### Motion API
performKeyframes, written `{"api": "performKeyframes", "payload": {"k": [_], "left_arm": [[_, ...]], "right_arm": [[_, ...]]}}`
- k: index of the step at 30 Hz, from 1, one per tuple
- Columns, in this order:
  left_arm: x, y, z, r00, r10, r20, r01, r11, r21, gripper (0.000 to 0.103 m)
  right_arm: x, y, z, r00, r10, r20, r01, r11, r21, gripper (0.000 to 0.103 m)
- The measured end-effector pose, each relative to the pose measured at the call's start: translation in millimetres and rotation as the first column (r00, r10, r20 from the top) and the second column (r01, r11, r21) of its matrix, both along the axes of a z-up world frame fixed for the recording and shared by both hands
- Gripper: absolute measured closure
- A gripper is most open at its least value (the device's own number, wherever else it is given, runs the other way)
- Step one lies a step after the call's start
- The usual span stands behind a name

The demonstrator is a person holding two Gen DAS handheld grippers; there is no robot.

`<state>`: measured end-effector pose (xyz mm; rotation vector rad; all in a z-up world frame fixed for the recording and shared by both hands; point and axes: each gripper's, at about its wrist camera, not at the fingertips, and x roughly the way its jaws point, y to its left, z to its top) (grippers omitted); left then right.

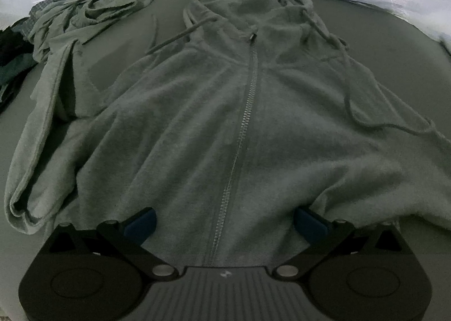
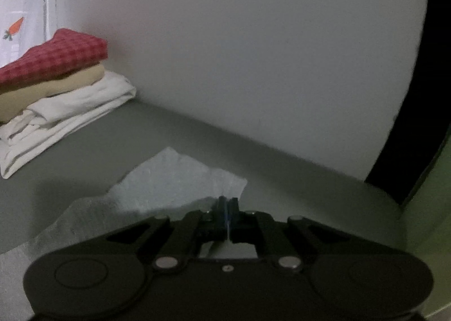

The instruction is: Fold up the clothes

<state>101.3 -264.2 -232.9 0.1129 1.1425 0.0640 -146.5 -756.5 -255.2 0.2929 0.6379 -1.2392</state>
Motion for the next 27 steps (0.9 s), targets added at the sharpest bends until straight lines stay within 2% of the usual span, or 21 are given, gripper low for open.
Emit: {"api": "performKeyframes", "payload": {"k": [4,6,7,9,10,12,13,16,20,23,27], "left_arm": [[-8,15,8,1.0,-0.001,0.015,0.001,1.0,0.012,0.0],[-13,30,14,0.999,0.03,0.026,-0.03,1.0,-0.003,0.0],[-14,38,17,0.998,0.049,0.032,-0.048,0.999,-0.012,0.0],[-17,55,25,0.995,0.086,0.053,-0.085,0.996,-0.021,0.0],[-20,64,29,0.992,0.105,0.067,-0.103,0.994,-0.021,0.0],[-26,82,37,0.985,0.138,0.101,-0.138,0.99,-0.011,0.0],[-28,92,42,0.981,0.155,0.12,-0.155,0.988,-0.006,0.0],[-34,120,50,0.967,0.188,0.173,-0.194,0.981,0.014,0.001],[-38,156,54,0.958,0.192,0.215,-0.207,0.977,0.049,0.006],[-34,182,48,0.963,0.179,0.204,-0.193,0.98,0.052,0.012],[-29,210,39,0.974,0.141,0.177,-0.147,0.989,0.023,0.021]], "right_arm": [[13,8,-3,0.994,0.018,-0.108,-0.023,0.999,-0.045,0.101],[20,13,-2,0.987,0.042,-0.153,-0.05,0.997,-0.05,0.095],[24,16,-2,0.983,0.056,-0.176,-0.066,0.996,-0.051,0.088],[32,29,0,0.974,0.074,-0.215,-0.092,0.993,-0.078,0.059],[35,36,2,0.97,0.082,-0.228,-0.105,0.99,-0.089,0.048],[39,57,7,0.968,0.113,-0.226,-0.138,0.986,-0.096,0.014],[41,70,11,0.967,0.133,-0.217,-0.156,0.983,-0.095,0.01],[51,113,21,0.969,0.172,-0.179,-0.193,0.976,-0.104,0.002],[71,186,30,0.952,0.302,-0.046,-0.304,0.953,-0.022,0.0],[91,246,34,0.902,0.422,0.087,-0.428,0.901,0.066,0.0],[119,333,38,0.8,0.579,0.157,-0.595,0.8,0.084,0.0]]}}
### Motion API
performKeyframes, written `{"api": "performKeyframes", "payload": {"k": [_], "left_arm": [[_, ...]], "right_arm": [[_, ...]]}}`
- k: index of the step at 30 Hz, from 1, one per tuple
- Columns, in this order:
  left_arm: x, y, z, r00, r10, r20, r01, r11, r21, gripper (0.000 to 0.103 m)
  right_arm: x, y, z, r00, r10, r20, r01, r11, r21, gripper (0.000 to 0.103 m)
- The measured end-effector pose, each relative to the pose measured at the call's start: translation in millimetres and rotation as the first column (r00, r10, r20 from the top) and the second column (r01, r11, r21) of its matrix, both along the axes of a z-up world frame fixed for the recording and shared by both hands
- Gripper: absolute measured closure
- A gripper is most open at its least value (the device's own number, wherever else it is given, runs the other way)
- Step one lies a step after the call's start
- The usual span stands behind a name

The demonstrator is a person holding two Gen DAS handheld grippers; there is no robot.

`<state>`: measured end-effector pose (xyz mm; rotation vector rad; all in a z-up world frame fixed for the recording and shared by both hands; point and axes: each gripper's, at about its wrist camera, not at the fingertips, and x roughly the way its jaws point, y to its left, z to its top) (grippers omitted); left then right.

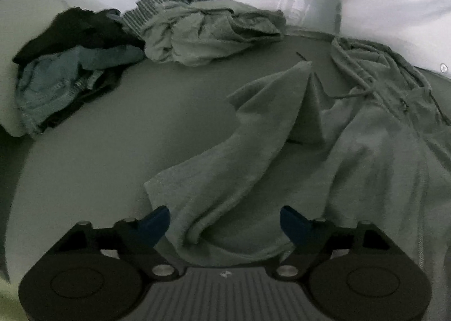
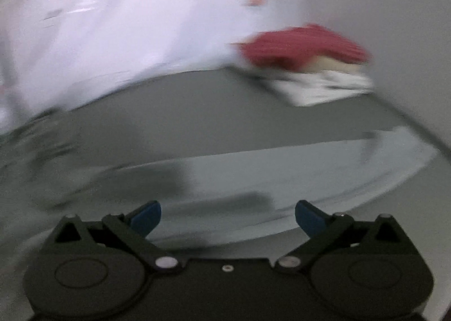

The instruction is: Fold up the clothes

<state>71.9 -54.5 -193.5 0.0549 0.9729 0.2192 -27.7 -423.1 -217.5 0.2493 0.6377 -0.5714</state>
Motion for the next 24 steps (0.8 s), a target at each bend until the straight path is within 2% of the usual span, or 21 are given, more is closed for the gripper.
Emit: {"api": "performKeyframes", "payload": {"k": [3,8,10,13,18,22,23,24], "left_arm": [[7,12,-6,0.998,-0.053,-0.017,0.053,0.999,-0.011,0.023],[21,29,-13,0.989,-0.144,-0.034,0.143,0.989,-0.044,0.022],[26,33,-16,0.983,-0.18,-0.038,0.178,0.983,-0.048,0.022],[32,38,-20,0.975,-0.219,-0.047,0.216,0.975,-0.059,0.021],[41,45,-31,0.961,-0.269,-0.062,0.264,0.962,-0.073,0.021],[45,51,-34,0.957,-0.287,-0.044,0.283,0.955,-0.091,0.021],[45,52,-33,0.959,-0.281,-0.038,0.277,0.956,-0.091,0.023],[46,54,-33,0.961,-0.275,-0.031,0.272,0.958,-0.092,0.03]], "right_arm": [[16,61,1,0.994,0.106,0.027,-0.106,0.994,-0.007,0.0],[40,127,-19,0.975,0.22,-0.035,-0.22,0.975,0.005,0.0],[47,136,-33,0.971,0.226,-0.073,-0.224,0.974,0.041,0.0],[44,149,-48,0.976,0.204,-0.08,-0.205,0.979,-0.017,0.0],[44,149,-52,0.977,0.205,-0.054,-0.207,0.978,-0.029,0.0],[45,151,-52,0.978,0.201,-0.056,-0.203,0.978,-0.036,0.0],[44,152,-51,0.978,0.201,-0.055,-0.203,0.978,-0.036,0.0],[43,152,-51,0.978,0.201,-0.055,-0.203,0.979,-0.037,0.0]]}}
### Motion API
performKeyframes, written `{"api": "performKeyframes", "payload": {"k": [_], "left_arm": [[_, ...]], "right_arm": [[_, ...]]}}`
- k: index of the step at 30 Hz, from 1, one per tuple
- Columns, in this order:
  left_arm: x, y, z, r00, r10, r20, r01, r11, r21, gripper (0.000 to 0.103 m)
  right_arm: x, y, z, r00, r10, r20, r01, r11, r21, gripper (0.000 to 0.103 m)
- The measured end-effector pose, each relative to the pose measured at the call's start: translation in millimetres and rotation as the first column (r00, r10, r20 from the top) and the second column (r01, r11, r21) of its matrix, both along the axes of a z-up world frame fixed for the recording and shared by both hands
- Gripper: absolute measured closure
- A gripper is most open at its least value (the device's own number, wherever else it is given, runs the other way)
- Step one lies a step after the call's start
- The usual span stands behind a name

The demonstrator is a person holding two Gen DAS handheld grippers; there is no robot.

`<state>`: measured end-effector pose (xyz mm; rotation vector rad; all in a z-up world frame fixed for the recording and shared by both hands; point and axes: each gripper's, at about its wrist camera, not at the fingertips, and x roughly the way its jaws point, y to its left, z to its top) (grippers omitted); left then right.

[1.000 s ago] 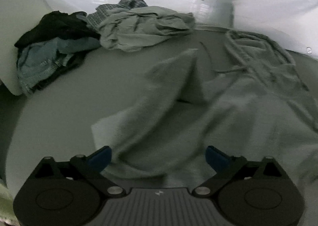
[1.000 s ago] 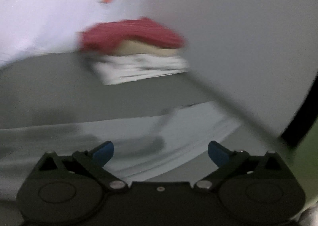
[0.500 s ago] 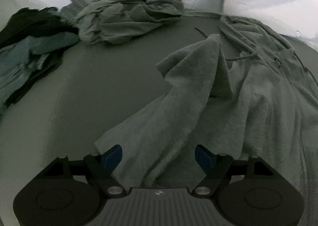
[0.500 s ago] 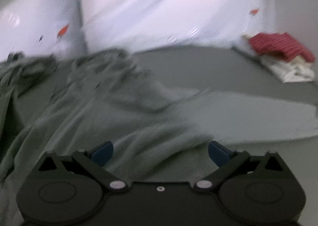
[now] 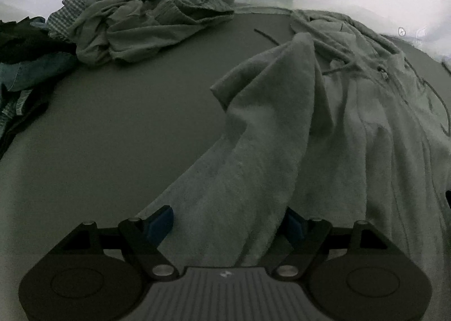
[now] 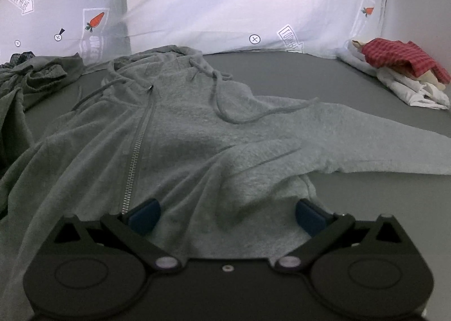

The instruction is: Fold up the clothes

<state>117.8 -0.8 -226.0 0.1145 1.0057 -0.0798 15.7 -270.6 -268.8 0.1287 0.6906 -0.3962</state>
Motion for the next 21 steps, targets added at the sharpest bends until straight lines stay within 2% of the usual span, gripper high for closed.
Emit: {"api": "performKeyframes", "payload": {"k": [1,2,3,4,5,6,9,11,13,17,21], "left_arm": [[1,1,1,1.0,0.006,0.006,-0.006,1.0,-0.002,0.035],[1,3,2,1.0,0.013,0.012,-0.013,1.0,-0.004,0.048],[2,4,3,1.0,0.019,0.018,-0.019,1.0,-0.007,0.064],[2,7,4,0.999,0.028,0.022,-0.028,1.0,-0.013,0.074],[2,12,7,0.999,0.042,0.022,-0.042,0.999,-0.026,0.09],[2,18,11,0.997,0.065,0.028,-0.064,0.997,-0.033,0.094],[-1,46,25,0.982,0.173,0.071,-0.171,0.985,-0.035,0.094],[-3,74,32,0.963,0.246,0.109,-0.245,0.969,-0.024,0.094],[-5,105,37,0.937,0.322,0.133,-0.323,0.946,-0.02,0.094],[-10,168,45,0.866,0.485,0.122,-0.475,0.874,-0.107,0.089],[-18,196,43,0.834,0.541,0.106,-0.533,0.841,-0.096,0.078]], "right_arm": [[1,0,-1,1.0,0.0,0.0,0.0,1.0,-0.001,0.0],[1,1,-2,1.0,-0.001,0.0,0.001,1.0,-0.001,0.0],[1,1,-2,1.0,-0.002,0.0,0.002,1.0,-0.001,0.0],[1,1,-2,1.0,-0.002,0.0,0.002,1.0,-0.001,0.0],[2,1,-2,1.0,-0.002,0.0,0.002,1.0,-0.001,0.0],[2,1,-2,1.0,-0.003,0.0,0.003,1.0,-0.001,0.0],[1,1,-2,1.0,-0.001,0.001,0.001,1.0,-0.002,0.0],[1,0,-2,1.0,0.0,0.001,0.0,1.0,-0.001,0.0],[0,0,-2,1.0,0.001,0.0,-0.001,1.0,-0.001,0.0],[0,-1,-2,1.0,0.003,0.001,-0.003,1.0,-0.001,0.0],[0,-1,-2,1.0,0.002,0.001,-0.002,1.0,-0.001,0.0]]}}
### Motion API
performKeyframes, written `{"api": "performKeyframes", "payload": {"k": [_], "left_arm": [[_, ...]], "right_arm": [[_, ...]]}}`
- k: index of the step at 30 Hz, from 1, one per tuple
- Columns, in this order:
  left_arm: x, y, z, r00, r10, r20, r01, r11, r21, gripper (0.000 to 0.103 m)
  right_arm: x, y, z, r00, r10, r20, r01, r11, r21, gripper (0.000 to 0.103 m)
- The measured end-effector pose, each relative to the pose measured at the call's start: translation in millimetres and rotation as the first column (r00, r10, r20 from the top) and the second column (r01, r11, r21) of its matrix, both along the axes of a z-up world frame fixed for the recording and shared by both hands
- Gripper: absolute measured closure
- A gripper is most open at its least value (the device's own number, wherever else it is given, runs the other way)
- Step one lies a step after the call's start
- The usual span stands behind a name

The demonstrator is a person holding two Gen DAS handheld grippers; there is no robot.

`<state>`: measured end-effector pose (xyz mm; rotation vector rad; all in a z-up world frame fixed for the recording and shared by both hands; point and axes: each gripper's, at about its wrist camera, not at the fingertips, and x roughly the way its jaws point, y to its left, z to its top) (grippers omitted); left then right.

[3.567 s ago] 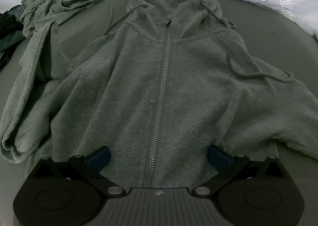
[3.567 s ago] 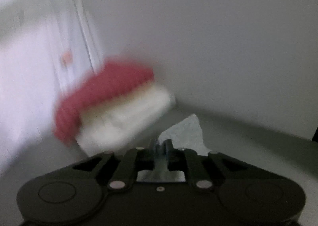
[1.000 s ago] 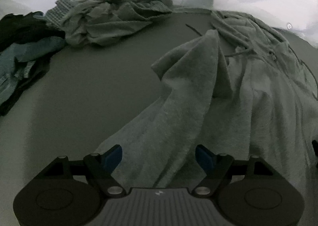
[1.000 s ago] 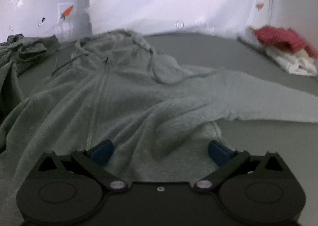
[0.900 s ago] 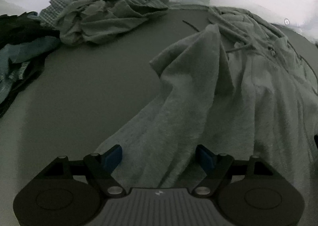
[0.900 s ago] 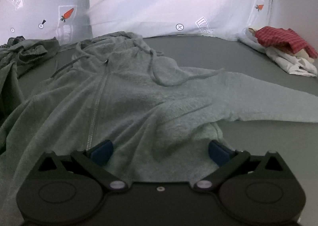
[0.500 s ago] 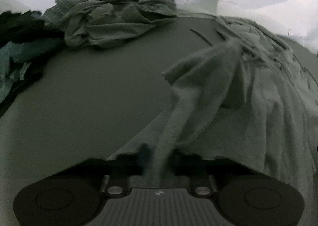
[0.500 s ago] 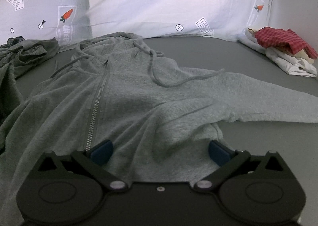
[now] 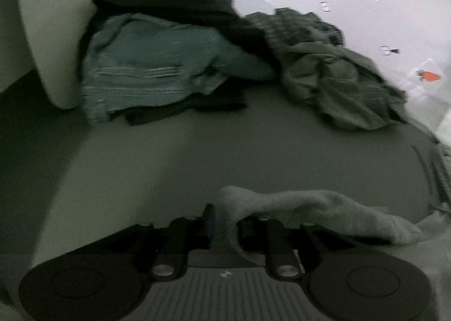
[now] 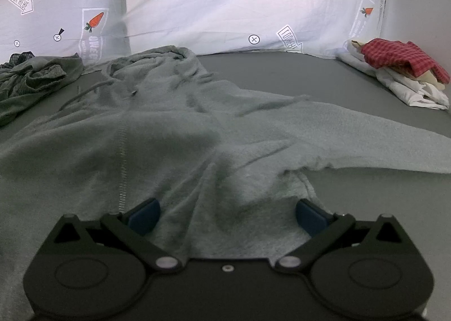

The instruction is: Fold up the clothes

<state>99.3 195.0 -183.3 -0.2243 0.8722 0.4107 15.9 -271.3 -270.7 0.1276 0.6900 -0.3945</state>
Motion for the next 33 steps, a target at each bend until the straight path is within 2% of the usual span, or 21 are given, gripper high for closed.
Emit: {"api": "performKeyframes", "payload": {"k": [4,5,7,8,9,10,11,12,14,16,17,20,23,25,26,27,28,29,30,32,33], "left_arm": [[-9,13,-7,0.997,0.071,-0.019,-0.073,0.995,-0.072,0.067],[-11,18,-8,0.995,0.099,-0.026,-0.101,0.987,-0.126,0.064],[-16,31,-12,0.988,0.149,-0.048,-0.157,0.953,-0.257,0.064],[-17,32,-11,0.989,0.14,-0.054,-0.15,0.951,-0.269,0.063],[-14,24,-7,0.995,0.078,-0.054,-0.087,0.978,-0.188,0.059],[-13,10,-2,0.998,0.001,-0.06,-0.005,0.998,-0.068,0.055],[-12,-8,2,0.993,-0.086,-0.078,0.091,0.994,0.067,0.049],[-13,-22,6,0.982,-0.163,-0.097,0.177,0.972,0.157,0.048],[-15,-38,13,0.954,-0.278,-0.111,0.295,0.936,0.193,0.048],[-14,-41,21,0.945,-0.314,-0.091,0.324,0.936,0.137,0.048],[-13,-39,25,0.949,-0.307,-0.075,0.314,0.944,0.103,0.048],[-10,-26,36,0.966,-0.259,-0.02,0.258,0.966,-0.006,0.047],[-6,-9,42,0.983,-0.181,0.03,0.183,0.975,-0.126,0.046],[-4,4,42,0.992,-0.115,0.054,0.124,0.967,-0.222,0.046],[-4,11,42,0.994,-0.093,0.063,0.107,0.955,-0.276,0.046],[-3,12,42,0.991,-0.116,0.061,0.128,0.949,-0.289,0.045],[-1,6,42,0.982,-0.182,0.041,0.186,0.949,-0.253,0.044],[0,0,43,0.969,-0.247,0.019,0.245,0.945,-0.217,0.037],[2,-9,44,0.95,-0.312,-0.014,0.305,0.938,-0.166,0.035],[1,-30,40,0.903,-0.421,-0.086,0.416,0.906,-0.075,0.035],[-1,-36,38,0.883,-0.457,-0.103,0.452,0.889,-0.072,0.035]], "right_arm": [[0,-1,0,1.0,0.0,0.001,0.0,1.0,0.001,0.0],[0,-1,0,1.0,0.0,0.001,0.0,1.0,0.001,0.0],[0,-1,0,1.0,-0.001,0.001,0.001,1.0,0.001,0.0],[0,-1,0,1.0,0.0,0.001,0.0,1.0,0.001,0.0],[0,-1,0,1.0,0.0,0.002,0.0,1.0,0.001,0.0],[0,-1,0,1.0,0.0,0.002,0.0,1.0,0.001,0.0],[-1,-2,0,1.0,0.001,0.002,-0.001,1.0,0.001,0.0],[-1,-2,0,1.0,0.001,0.002,-0.001,1.0,0.001,0.0],[0,-2,0,1.0,0.002,0.002,-0.002,1.0,0.0,0.0],[0,-2,1,1.0,0.001,0.002,-0.001,1.0,0.001,0.0],[0,-1,1,1.0,0.001,0.002,-0.001,1.0,0.0,0.0],[0,-2,1,1.0,0.002,0.002,-0.002,1.0,0.0,0.0],[0,-1,1,1.0,0.002,0.002,-0.002,1.0,0.001,0.0],[0,-1,1,1.0,0.002,0.002,-0.002,1.0,0.001,0.0],[0,-1,1,1.0,0.002,0.002,-0.002,1.0,0.001,0.0],[0,-1,1,1.0,0.001,0.002,-0.001,1.0,0.001,0.0],[0,-1,1,1.0,0.001,0.002,-0.001,1.0,0.001,0.0],[0,-1,1,1.0,0.0,0.002,0.0,1.0,0.001,0.0],[0,-1,1,1.0,0.001,0.002,-0.001,1.0,0.001,0.0],[0,-1,1,1.0,0.001,0.003,-0.001,1.0,0.001,0.0],[0,-1,1,1.0,0.001,0.003,-0.001,1.0,0.001,0.0]]}}
